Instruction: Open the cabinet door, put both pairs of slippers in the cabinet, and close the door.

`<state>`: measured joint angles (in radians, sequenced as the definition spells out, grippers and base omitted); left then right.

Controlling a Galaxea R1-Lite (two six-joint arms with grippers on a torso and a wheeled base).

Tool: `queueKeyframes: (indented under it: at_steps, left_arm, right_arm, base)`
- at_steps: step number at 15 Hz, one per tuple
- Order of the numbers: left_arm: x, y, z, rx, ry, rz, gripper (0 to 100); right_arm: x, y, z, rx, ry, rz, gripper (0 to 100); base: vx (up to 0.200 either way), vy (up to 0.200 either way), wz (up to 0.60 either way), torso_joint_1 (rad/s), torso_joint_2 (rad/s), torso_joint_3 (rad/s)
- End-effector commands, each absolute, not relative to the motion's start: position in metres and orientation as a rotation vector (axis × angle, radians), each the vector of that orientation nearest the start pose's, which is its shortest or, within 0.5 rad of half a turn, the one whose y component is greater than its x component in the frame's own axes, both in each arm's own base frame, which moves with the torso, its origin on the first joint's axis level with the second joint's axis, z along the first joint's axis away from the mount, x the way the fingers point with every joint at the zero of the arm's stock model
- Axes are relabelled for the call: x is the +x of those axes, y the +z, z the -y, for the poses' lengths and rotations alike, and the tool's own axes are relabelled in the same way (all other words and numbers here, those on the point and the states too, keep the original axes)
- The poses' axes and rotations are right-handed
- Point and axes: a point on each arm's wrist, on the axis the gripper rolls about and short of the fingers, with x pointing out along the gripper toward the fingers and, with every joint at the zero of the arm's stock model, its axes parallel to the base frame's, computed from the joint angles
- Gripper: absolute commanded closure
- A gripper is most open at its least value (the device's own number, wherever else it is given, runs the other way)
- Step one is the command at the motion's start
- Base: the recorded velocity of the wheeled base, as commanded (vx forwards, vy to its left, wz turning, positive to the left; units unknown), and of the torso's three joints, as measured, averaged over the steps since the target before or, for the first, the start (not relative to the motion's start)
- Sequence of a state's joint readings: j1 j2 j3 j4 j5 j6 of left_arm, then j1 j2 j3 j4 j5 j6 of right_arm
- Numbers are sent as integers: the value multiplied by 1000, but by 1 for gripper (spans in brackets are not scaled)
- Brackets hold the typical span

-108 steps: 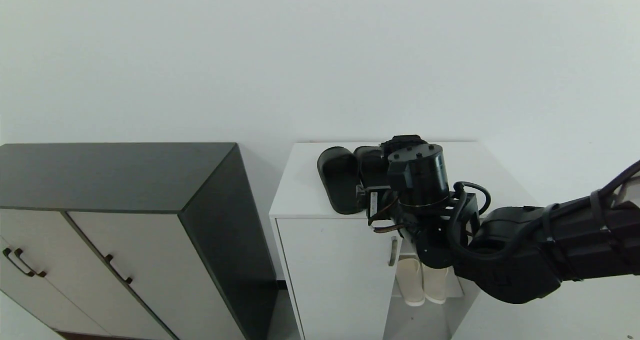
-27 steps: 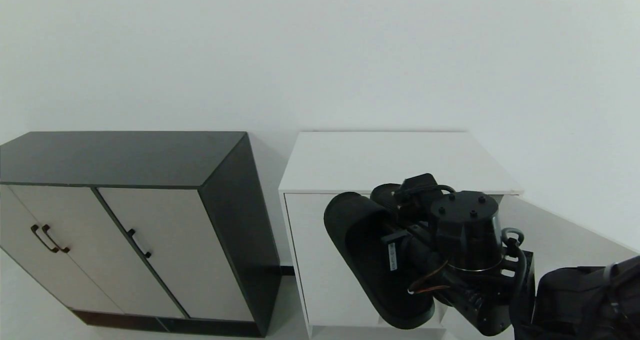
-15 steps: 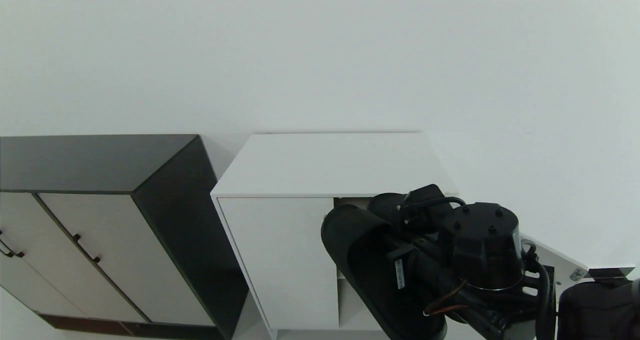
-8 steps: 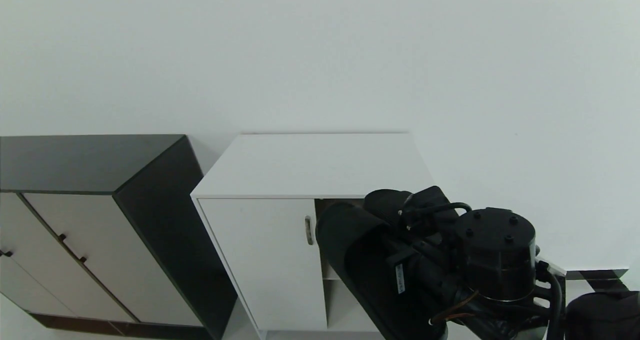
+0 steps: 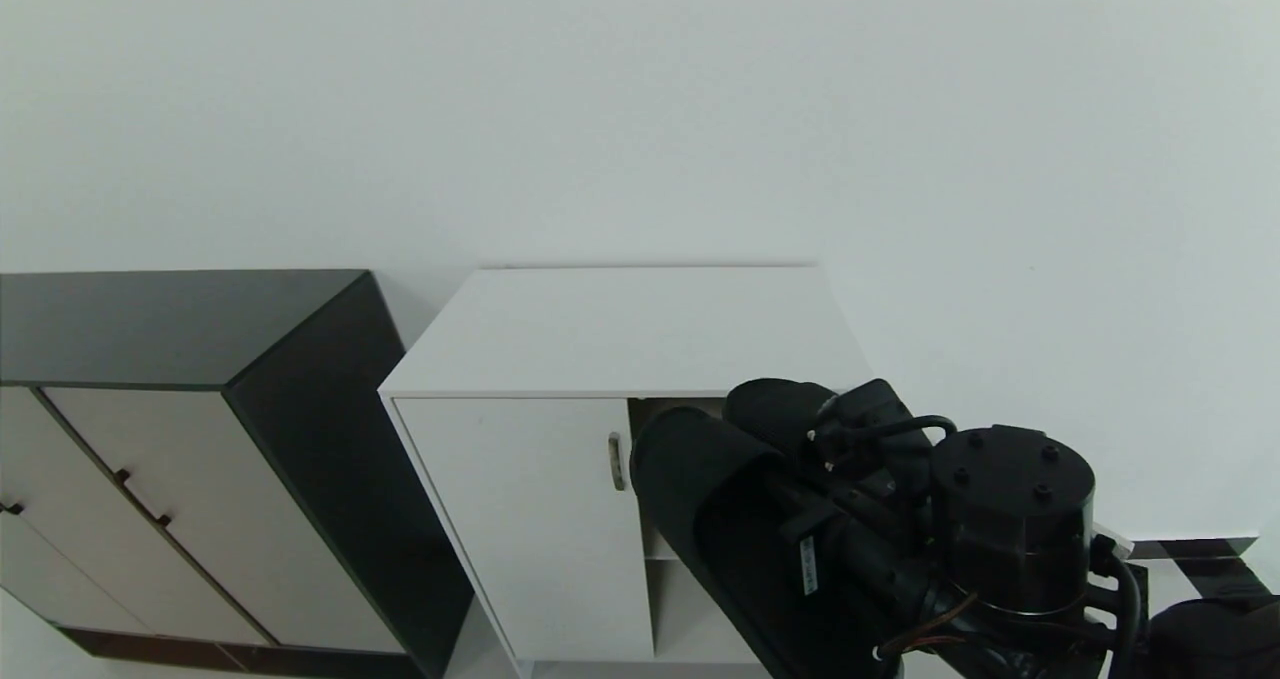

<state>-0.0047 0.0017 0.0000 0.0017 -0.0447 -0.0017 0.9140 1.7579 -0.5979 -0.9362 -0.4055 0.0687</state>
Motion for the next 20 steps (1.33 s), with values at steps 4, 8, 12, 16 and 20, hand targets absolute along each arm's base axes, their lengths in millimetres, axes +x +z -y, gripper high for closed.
queueKeyframes:
  at_steps: [4, 8, 12, 16, 20]
  left_arm:
    - [-23, 75, 1, -3, -49, -3, 100]
    - [-23, 75, 1, -3, -48, -3, 100]
    - [-23, 75, 1, -3, -49, -3, 100]
    - [-23, 75, 1, -3, -48, -3, 100]
    - [-23, 75, 1, -5, -48, -3, 100]
  right_arm:
    - [185, 139, -227, -78, 503, -205, 100]
    - [185, 140, -227, -79, 503, -203, 100]
    - [185, 140, -227, -77, 503, -203, 100]
    - [186, 136, -228, -86, 502, -214, 100]
    - [186, 135, -229, -87, 502, -216, 100]
  base:
    - [0, 0, 0, -60, 148, 83]
    - [0, 0, 0, -193, 443, 248]
    - [0, 0, 0, -228, 549, 311]
    - [0, 0, 0, -209, 532, 315]
    - [0, 0, 0, -192, 504, 314]
